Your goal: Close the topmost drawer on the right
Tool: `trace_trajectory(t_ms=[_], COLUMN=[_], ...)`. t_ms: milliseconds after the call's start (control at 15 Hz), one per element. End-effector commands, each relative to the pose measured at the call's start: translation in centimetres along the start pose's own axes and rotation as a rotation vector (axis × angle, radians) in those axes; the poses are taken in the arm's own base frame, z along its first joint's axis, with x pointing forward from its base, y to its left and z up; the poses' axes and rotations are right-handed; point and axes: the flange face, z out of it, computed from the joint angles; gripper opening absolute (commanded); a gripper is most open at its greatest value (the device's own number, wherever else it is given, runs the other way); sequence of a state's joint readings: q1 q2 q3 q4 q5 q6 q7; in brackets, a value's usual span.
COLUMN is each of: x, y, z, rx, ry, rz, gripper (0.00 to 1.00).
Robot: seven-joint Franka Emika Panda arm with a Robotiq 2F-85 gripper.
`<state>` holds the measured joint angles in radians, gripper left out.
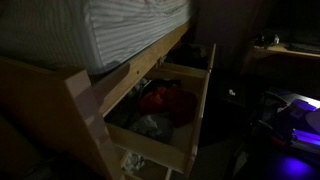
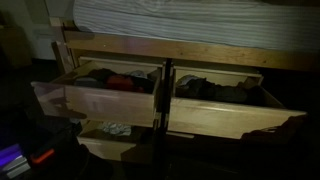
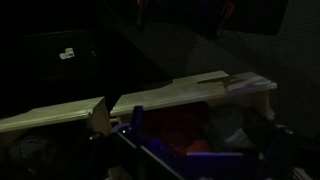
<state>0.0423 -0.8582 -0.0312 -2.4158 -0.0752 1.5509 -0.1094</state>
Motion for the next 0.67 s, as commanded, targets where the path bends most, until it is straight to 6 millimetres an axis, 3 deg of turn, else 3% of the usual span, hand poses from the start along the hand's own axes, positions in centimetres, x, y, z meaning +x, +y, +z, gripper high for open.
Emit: trace_trajectory(t_ms=[0, 467, 600], x=[0.02, 0.02, 0.72], y=[0.0, 0.0, -0.63], z=[-0.08, -0.08, 0.88], rx=[0.0, 0.0, -0.104], ry=[-0.001, -0.001, -0.016], rz=[0.0, 0.001, 0.075], gripper=[1.0, 1.0, 1.0])
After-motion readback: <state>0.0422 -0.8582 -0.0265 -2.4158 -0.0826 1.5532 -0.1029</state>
